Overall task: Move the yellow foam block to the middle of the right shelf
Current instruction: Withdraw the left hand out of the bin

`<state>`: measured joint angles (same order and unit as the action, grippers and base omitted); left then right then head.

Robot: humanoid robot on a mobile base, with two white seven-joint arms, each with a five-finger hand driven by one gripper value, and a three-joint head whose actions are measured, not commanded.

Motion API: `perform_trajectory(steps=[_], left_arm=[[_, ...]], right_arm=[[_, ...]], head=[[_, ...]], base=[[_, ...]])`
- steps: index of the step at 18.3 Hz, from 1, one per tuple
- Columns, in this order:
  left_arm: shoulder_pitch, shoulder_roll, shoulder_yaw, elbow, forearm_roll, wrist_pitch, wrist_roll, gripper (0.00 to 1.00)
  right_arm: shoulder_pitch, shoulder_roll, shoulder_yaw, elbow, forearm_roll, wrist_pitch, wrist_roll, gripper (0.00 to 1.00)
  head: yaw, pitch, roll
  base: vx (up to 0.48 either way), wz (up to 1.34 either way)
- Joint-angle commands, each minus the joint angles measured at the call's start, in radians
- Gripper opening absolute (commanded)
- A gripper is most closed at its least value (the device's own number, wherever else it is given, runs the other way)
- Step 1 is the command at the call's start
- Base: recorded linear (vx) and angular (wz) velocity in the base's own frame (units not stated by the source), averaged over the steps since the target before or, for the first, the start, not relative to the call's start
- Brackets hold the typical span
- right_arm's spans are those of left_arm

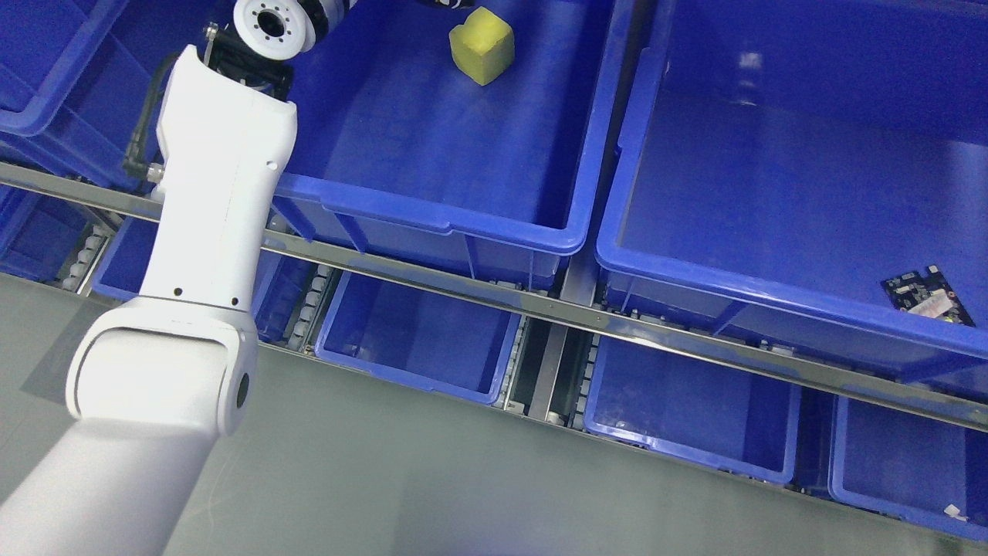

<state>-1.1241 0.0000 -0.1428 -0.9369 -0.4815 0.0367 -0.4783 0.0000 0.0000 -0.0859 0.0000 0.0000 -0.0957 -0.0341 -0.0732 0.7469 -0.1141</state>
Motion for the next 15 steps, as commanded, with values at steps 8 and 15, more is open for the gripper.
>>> perform_trajectory(steps=[8,15], left_arm=[[0.231,0.018,0.314,-0.341,0.195,-0.299,0.001,1.0],[0.349,0.018,0.472,-0.492,0.198,-0.436,0.004,1.0]], right_arm=[[0.002,-0.017,0.0,-0.017,0.003,0.001,0.0,1.0],[0.002,-0.017,0.0,-0.017,0.003,0.001,0.0,1.0]], head=[[0.0,0.0,0.0],[0.0,0.0,0.0]], base=[[0.0,0.0],[0.0,0.0]])
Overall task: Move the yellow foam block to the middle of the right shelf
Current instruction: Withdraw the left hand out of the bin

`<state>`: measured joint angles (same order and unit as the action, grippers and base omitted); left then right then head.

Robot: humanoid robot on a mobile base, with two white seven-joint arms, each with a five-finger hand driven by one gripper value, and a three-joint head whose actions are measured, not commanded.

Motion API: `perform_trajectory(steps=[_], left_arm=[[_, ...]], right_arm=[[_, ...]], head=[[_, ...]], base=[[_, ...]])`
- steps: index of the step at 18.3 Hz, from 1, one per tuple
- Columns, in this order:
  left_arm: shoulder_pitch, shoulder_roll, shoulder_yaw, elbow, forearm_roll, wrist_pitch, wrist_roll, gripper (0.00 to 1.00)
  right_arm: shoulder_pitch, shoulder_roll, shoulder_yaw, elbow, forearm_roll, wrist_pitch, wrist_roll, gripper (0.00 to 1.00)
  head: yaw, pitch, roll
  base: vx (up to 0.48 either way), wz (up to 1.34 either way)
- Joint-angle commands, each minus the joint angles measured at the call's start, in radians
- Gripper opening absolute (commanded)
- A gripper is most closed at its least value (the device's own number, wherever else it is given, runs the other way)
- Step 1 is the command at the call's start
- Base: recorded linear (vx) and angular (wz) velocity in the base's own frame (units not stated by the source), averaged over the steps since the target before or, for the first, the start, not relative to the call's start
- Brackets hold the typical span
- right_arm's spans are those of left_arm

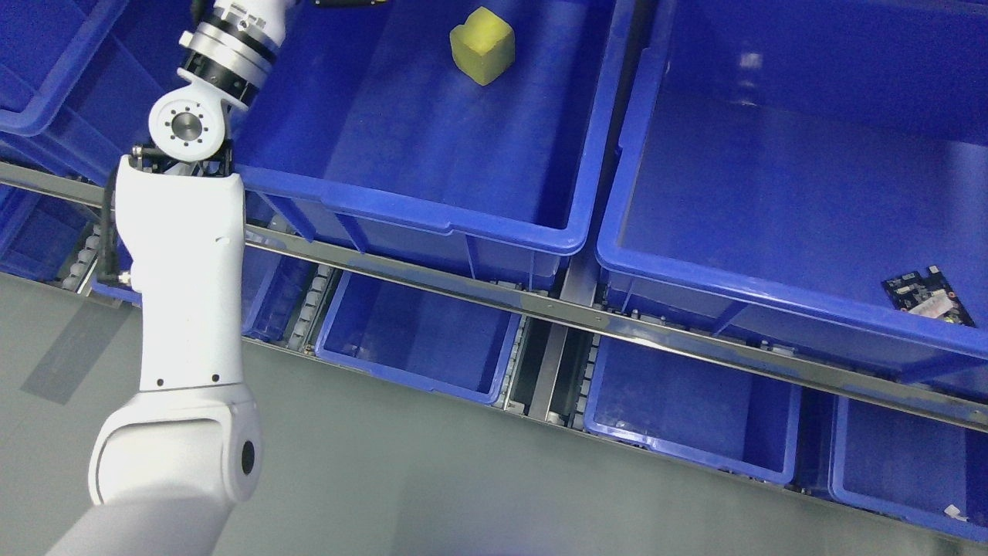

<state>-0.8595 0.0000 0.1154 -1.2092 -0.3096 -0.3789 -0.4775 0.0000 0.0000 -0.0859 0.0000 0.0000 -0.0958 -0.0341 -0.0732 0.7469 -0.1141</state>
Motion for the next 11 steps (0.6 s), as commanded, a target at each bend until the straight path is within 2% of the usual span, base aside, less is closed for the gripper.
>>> perform_trajectory(steps=[1,4,6,9,11], left_arm=[[0.089,0.018,0.242,-0.257,0.026,-0.02,0.005,1.0],[0.105,0.018,0.279,-0.314,0.027,-0.002,0.008,1.0],[0.143,0.018,0.308,-0.345,0.05,0.088,0.028,1.0],[0.174,0.018,0.337,-0.345,0.163,0.205,0.08,1.0],[0.206,0.018,0.351,-0.346,0.204,0.21,0.08,1.0]], right_arm=[[0.002,-0.017,0.0,-0.017,0.003,0.001,0.0,1.0],[0.002,-0.017,0.0,-0.017,0.003,0.001,0.0,1.0],[0.002,-0.017,0.0,-0.017,0.003,0.001,0.0,1.0],[0.002,-0.017,0.0,-0.017,0.003,0.001,0.0,1.0],[0.002,-0.017,0.0,-0.017,0.003,0.001,0.0,1.0]], head=[[0.0,0.0,0.0],[0.0,0.0,0.0],[0.0,0.0,0.0],[0.0,0.0,0.0],[0.0,0.0,0.0]], base=[[0.0,0.0],[0.0,0.0],[0.0,0.0],[0.0,0.0],[0.0,0.0]])
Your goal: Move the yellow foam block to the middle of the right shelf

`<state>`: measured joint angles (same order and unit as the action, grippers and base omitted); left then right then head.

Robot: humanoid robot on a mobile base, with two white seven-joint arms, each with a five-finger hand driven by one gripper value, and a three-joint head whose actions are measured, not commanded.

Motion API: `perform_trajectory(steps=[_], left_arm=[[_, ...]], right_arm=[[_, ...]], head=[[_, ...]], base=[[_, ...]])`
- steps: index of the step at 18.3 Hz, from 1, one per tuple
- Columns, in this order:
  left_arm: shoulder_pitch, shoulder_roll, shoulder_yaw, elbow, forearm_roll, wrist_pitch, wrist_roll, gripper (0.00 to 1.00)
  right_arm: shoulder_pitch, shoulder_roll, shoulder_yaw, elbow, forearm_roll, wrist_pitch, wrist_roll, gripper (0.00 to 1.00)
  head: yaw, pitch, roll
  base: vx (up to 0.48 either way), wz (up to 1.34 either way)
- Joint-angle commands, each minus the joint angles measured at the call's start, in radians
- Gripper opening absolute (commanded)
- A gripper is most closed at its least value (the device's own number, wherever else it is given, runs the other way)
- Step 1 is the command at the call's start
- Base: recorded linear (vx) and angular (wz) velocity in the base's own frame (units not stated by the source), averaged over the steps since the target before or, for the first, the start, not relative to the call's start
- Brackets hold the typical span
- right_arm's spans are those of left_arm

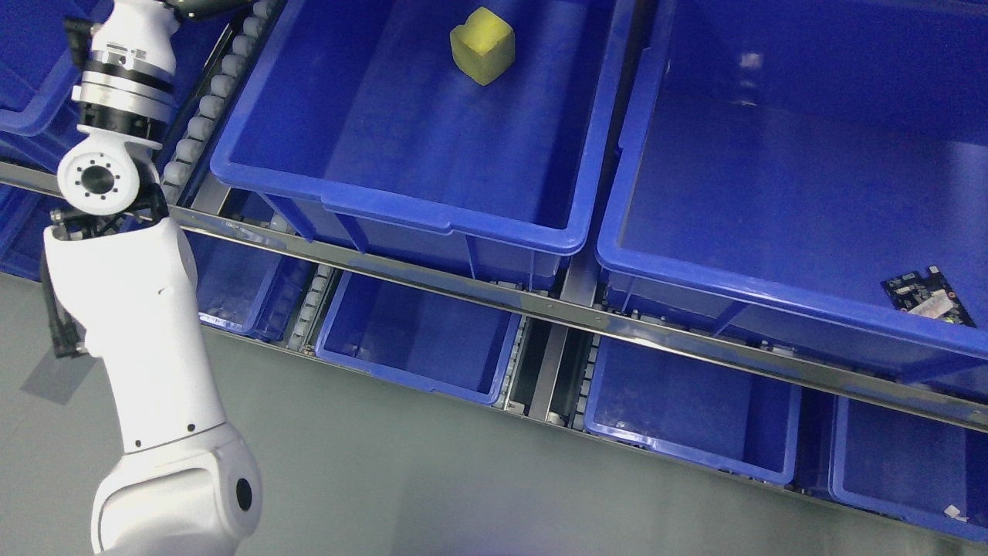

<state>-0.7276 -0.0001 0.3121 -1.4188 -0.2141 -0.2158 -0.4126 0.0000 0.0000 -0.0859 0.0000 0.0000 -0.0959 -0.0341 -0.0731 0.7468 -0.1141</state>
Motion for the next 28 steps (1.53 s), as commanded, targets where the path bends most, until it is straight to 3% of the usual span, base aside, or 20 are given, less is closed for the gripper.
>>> perform_trajectory(steps=[1,4,7,10,13,21,23,26,28], left_arm=[[0.092,0.018,0.154,-0.137,0.143,0.044,0.014,1.0],[0.154,0.018,0.147,-0.131,0.303,0.047,-0.033,1.0],[0.207,0.018,0.151,-0.129,0.357,0.049,-0.136,1.0],[0.25,0.018,0.156,-0.112,0.358,0.036,-0.156,1.0],[0.298,0.018,0.183,-0.115,0.358,-0.092,-0.156,1.0],[0.381,0.018,0.257,-0.124,0.369,-0.198,-0.163,1.0],[0.382,0.018,0.252,-0.123,0.438,-0.166,-0.188,1.0],[0.387,0.018,0.257,-0.115,0.542,-0.021,-0.319,1.0],[0.405,0.018,0.263,-0.111,0.545,-0.028,-0.311,1.0]], right_arm=[[0.002,-0.017,0.0,-0.017,0.003,0.001,0.0,1.0],[0.002,-0.017,0.0,-0.017,0.003,0.001,0.0,1.0],[0.002,-0.017,0.0,-0.017,0.003,0.001,0.0,1.0],[0.002,-0.017,0.0,-0.017,0.003,0.001,0.0,1.0],[0.002,-0.017,0.0,-0.017,0.003,0.001,0.0,1.0],[0.002,-0.017,0.0,-0.017,0.003,0.001,0.0,1.0],[0.002,-0.017,0.0,-0.017,0.003,0.001,0.0,1.0],[0.002,-0.017,0.0,-0.017,0.003,0.001,0.0,1.0],[0.002,-0.017,0.0,-0.017,0.003,0.001,0.0,1.0]], head=[[0.0,0.0,0.0],[0.0,0.0,0.0],[0.0,0.0,0.0],[0.0,0.0,0.0],[0.0,0.0,0.0],[0.0,0.0,0.0],[0.0,0.0,0.0],[0.0,0.0,0.0],[0.0,0.0,0.0]], base=[[0.0,0.0],[0.0,0.0],[0.0,0.0],[0.0,0.0],[0.0,0.0],[0.0,0.0],[0.0,0.0],[0.0,0.0],[0.0,0.0]])
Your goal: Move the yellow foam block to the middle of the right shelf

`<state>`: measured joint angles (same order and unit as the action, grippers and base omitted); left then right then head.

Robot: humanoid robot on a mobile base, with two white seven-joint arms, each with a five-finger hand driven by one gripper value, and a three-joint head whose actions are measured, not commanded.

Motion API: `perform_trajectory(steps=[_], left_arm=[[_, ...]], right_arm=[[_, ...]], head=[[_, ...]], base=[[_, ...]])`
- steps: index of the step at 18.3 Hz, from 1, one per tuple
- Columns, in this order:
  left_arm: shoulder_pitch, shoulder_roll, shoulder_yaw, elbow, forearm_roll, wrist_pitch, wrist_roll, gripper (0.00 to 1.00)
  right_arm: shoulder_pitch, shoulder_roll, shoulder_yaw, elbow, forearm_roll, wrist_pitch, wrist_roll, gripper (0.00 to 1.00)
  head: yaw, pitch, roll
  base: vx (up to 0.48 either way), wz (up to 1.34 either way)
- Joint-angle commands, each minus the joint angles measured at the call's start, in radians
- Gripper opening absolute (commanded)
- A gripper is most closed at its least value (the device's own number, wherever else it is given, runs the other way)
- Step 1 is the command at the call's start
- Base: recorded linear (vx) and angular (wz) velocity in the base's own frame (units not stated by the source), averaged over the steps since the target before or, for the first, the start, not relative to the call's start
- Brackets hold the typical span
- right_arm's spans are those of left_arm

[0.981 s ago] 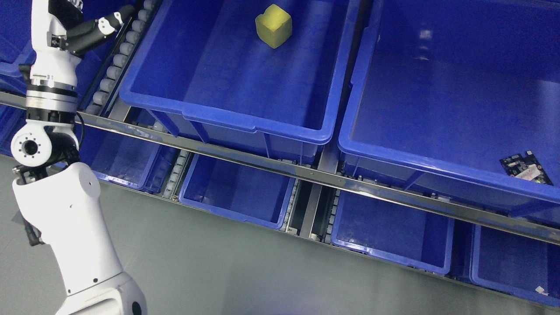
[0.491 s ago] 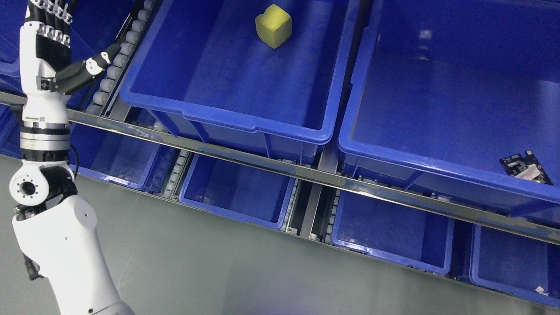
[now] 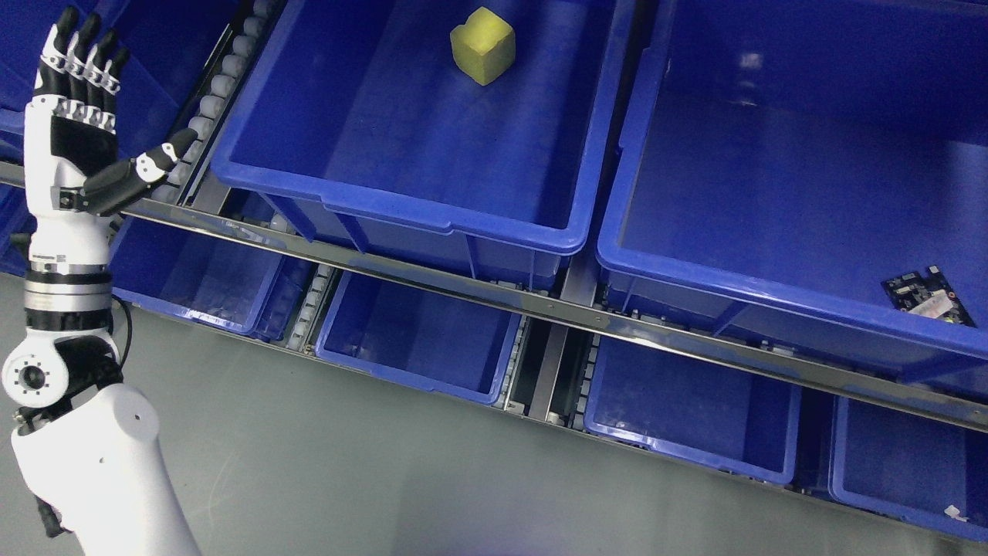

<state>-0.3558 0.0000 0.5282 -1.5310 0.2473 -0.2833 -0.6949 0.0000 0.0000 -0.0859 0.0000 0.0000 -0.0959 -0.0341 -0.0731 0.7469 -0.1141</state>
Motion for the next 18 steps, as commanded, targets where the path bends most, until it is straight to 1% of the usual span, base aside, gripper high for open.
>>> perform_trajectory(steps=[1,3,4,7,8,9,11,13,15,16,17,18], left_arm=[[0.037,0.017,0.062,0.012,0.084,0.024,-0.022,1.0],[0.04,0.017,0.084,0.066,0.082,-0.052,0.014,1.0],[0.04,0.017,0.079,0.084,0.075,-0.081,0.05,1.0],[0.032,0.017,0.059,0.098,-0.009,-0.091,0.074,1.0],[0.031,0.017,0.058,0.1,-0.016,-0.091,0.098,1.0],[0.012,0.017,0.047,0.104,-0.019,-0.091,0.16,1.0],[-0.011,0.017,0.026,0.127,-0.02,-0.089,0.239,1.0],[-0.032,0.017,-0.013,0.155,-0.023,-0.089,0.351,1.0],[-0.042,0.017,-0.046,0.153,-0.04,-0.089,0.415,1.0],[-0.038,0.017,-0.097,0.149,-0.052,-0.091,0.457,1.0],[-0.032,0.017,-0.153,0.143,-0.054,-0.103,0.454,1.0],[-0.031,0.017,-0.196,0.143,-0.054,-0.14,0.451,1.0]], right_arm=[[0.002,-0.017,0.0,-0.017,0.003,0.001,0.0,1.0],[0.002,-0.017,0.0,-0.017,0.003,0.001,0.0,1.0],[0.002,-0.017,0.0,-0.017,0.003,0.001,0.0,1.0],[0.002,-0.017,0.0,-0.017,0.003,-0.001,0.0,1.0],[0.002,-0.017,0.0,-0.017,0.003,0.001,0.0,1.0],[0.002,-0.017,0.0,-0.017,0.003,0.001,0.0,1.0],[0.002,-0.017,0.0,-0.017,0.003,0.001,0.0,1.0],[0.002,-0.017,0.0,-0.017,0.003,0.001,0.0,1.0],[0.002,-0.017,0.0,-0.017,0.003,0.001,0.0,1.0],[0.002,-0.017,0.0,-0.017,0.003,0.001,0.0,1.0],[0.002,-0.017,0.0,-0.017,0.003,0.001,0.0,1.0],[0.002,-0.017,0.0,-0.017,0.003,0.001,0.0,1.0]], head=[[0.0,0.0,0.0],[0.0,0.0,0.0],[0.0,0.0,0.0],[0.0,0.0,0.0],[0.0,0.0,0.0],[0.0,0.0,0.0],[0.0,0.0,0.0],[0.0,0.0,0.0],[0.0,0.0,0.0],[0.0,0.0,0.0],[0.0,0.0,0.0],[0.0,0.0,0.0]], base=[[0.0,0.0],[0.0,0.0],[0.0,0.0],[0.0,0.0],[0.0,0.0],[0.0,0.0],[0.0,0.0],[0.0,0.0],[0.0,0.0],[0.0,0.0],[0.0,0.0],[0.0,0.0]])
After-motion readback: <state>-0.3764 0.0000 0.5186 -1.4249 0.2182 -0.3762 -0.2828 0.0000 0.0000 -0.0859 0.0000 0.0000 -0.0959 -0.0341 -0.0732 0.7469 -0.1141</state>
